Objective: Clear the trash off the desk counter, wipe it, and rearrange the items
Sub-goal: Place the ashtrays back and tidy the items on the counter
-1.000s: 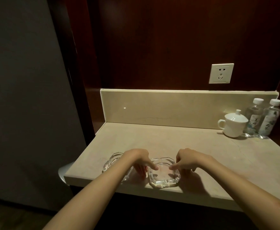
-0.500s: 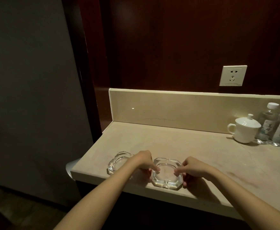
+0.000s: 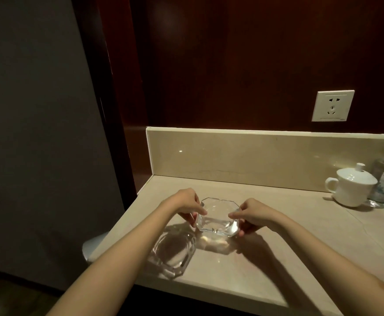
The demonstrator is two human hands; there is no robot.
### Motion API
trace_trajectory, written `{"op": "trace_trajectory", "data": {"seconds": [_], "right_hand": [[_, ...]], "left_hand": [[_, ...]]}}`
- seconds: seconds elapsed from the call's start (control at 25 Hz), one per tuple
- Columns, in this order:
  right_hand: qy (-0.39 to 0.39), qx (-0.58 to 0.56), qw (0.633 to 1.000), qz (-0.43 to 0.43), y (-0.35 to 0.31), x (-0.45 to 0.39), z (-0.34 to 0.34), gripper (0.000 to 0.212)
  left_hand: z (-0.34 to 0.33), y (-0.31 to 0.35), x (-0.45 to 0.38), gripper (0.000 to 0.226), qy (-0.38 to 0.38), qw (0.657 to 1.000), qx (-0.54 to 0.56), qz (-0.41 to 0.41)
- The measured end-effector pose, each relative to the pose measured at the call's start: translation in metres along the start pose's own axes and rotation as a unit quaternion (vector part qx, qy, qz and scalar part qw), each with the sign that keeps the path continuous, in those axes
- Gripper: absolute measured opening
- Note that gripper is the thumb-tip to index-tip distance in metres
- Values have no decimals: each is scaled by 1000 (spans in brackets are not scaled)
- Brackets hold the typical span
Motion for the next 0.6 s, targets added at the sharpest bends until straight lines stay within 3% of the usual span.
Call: {"op": "trace_trajectory", "data": {"seconds": [0.32, 0.6], "right_hand": [[-24, -8, 1000, 6, -63, -90, -38, 22], [-63, 0, 998, 0, -87, -149, -82, 29]], "left_hand": [[79, -66, -54, 19, -7, 998, 36, 56], [105, -125, -78, 20, -25, 995, 26, 94]]}}
Point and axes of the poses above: each hand's wrist, its own x-axis away from the middle knuckle, its own z-axis out of the back of the hand, y = z × x, the point moved 8 cm from there along -x, towards the middle knuckle, and after that the axes turned 5 degrees about x, right-handed, at the moved point
